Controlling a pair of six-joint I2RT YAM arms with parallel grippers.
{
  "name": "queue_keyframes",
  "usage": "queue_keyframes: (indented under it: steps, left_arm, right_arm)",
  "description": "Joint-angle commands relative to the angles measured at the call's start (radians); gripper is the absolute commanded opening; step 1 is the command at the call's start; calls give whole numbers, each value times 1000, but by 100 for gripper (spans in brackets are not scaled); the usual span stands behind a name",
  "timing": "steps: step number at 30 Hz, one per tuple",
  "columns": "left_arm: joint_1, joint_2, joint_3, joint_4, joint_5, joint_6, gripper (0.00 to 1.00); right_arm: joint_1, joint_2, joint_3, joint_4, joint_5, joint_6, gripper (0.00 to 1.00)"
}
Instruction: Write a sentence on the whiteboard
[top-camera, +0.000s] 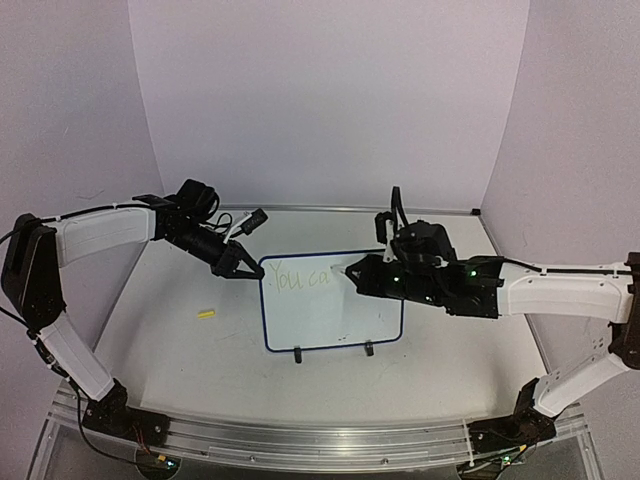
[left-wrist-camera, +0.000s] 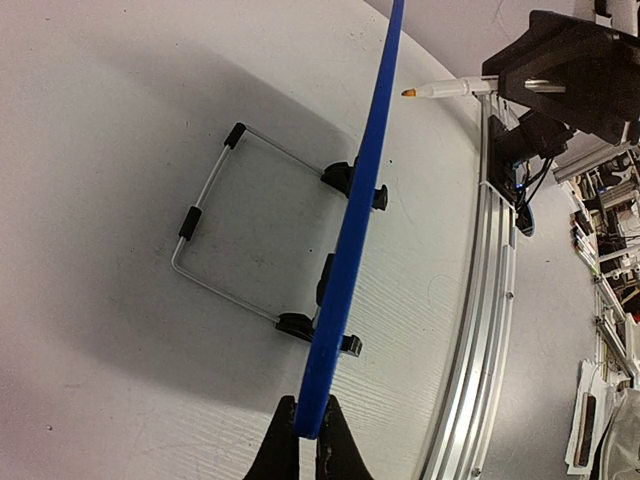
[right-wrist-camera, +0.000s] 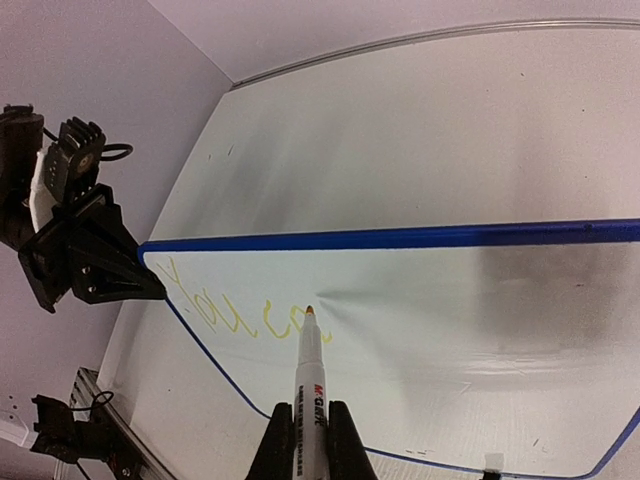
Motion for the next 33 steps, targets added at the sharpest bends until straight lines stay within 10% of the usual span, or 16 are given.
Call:
queue_keyframes:
  steps: [1,33]
  left_arm:
    - [-7,-14,18,-41,-70,28,0]
    - [-9,-18,17,-43,-74,28,0]
  right_arm:
    - [-6,24,54,4,20,-24,0]
    - [-5,18,-36,-50,25,53,0]
